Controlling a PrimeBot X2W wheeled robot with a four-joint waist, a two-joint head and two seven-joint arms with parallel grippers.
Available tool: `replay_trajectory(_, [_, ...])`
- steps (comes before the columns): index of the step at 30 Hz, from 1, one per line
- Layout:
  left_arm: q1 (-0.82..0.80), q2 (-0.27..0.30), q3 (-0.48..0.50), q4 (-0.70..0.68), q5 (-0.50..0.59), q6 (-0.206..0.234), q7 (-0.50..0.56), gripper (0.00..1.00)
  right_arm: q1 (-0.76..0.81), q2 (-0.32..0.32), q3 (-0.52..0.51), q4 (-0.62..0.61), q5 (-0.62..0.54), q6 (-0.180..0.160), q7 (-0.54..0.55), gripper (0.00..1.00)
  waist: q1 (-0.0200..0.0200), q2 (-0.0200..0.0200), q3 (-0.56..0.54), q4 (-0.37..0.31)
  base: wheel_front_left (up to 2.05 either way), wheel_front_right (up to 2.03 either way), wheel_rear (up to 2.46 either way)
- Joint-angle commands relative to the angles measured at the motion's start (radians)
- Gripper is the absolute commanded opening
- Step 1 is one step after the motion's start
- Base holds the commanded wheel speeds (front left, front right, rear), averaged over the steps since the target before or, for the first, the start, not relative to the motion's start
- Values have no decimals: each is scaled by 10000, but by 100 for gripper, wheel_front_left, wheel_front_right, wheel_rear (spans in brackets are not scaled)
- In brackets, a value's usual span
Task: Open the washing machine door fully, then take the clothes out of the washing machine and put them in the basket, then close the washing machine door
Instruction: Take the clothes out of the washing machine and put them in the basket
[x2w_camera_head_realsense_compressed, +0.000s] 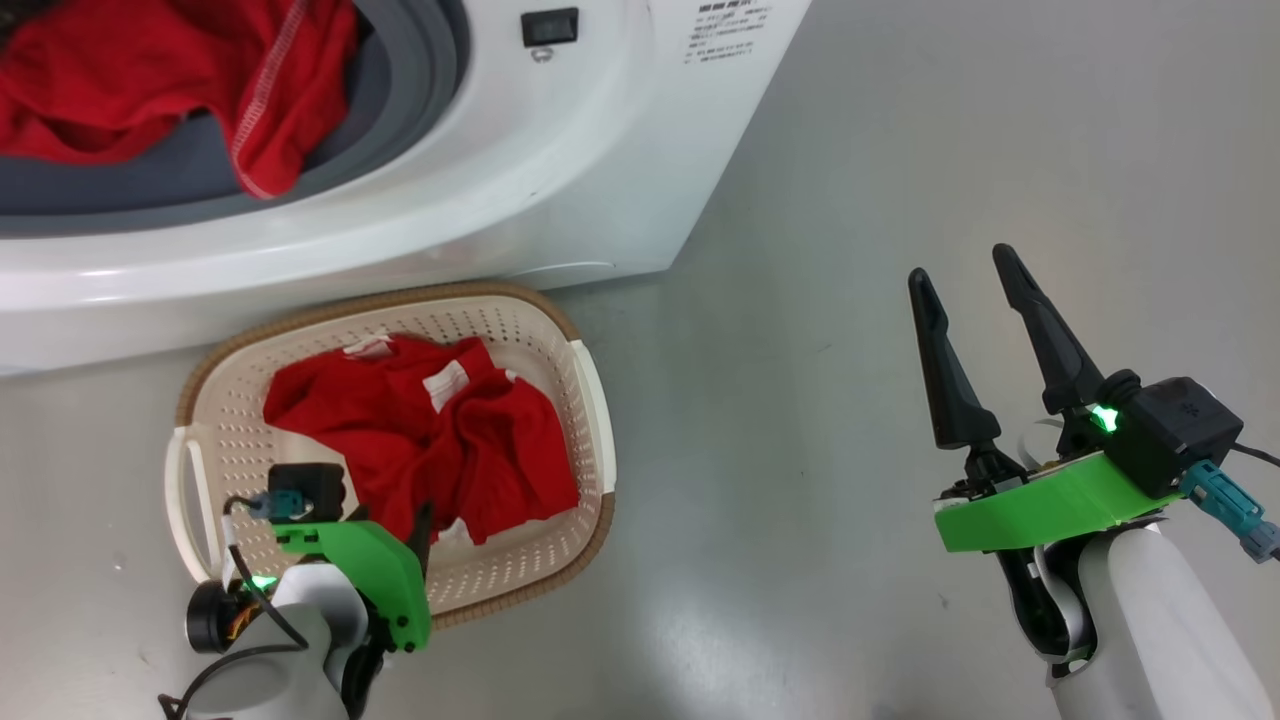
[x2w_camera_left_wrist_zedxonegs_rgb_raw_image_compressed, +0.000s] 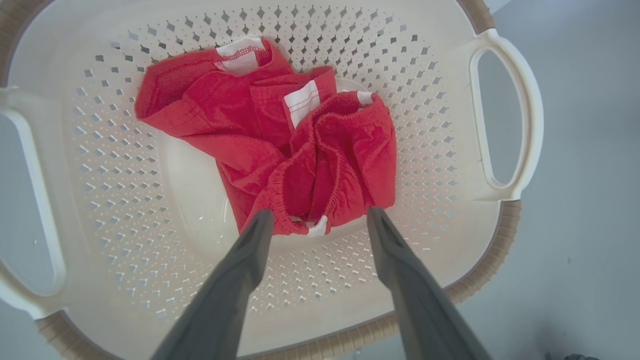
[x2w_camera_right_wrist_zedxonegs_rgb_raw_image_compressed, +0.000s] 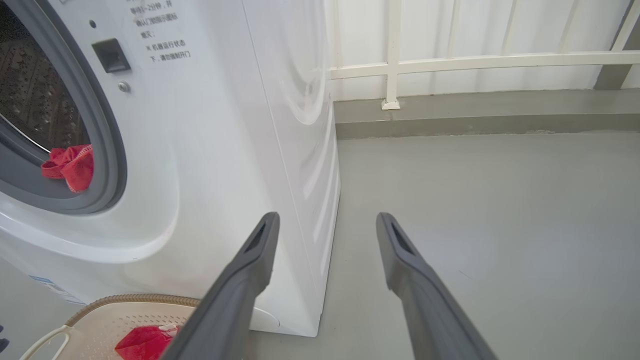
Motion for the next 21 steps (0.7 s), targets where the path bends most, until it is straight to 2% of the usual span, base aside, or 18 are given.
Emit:
replay_trajectory(1, [-69,298,137,-44,71,47,-210,100,99,-6,242,-182,38,63,-65,100,0,-1,-128,62,0,0,0])
replay_trajectory(8, [-218,306,48,-154,114,-45,-1109,100,204,-6,224,-79,82,63,-65,100,0,-1,-715,233,0,0,0])
replay_trajectory(14, [-97,339,79,-585,164,-45,-1442,100,363,-6,224,-8,126,63,-65,100,0,-1,-1268,312,0,0,0])
replay_trajectory(18, [86,343,203,-1186,174,-31,-1491,100,517,-6,107,66,139,63,-65,100,0,-1,-1634,391,0,0,0])
replay_trajectory(21, [346,440,437,-2107,285,159,-1496,100,606,-6,69,143,182,63,-65,100,0,-1,-1924,435,0,0,0])
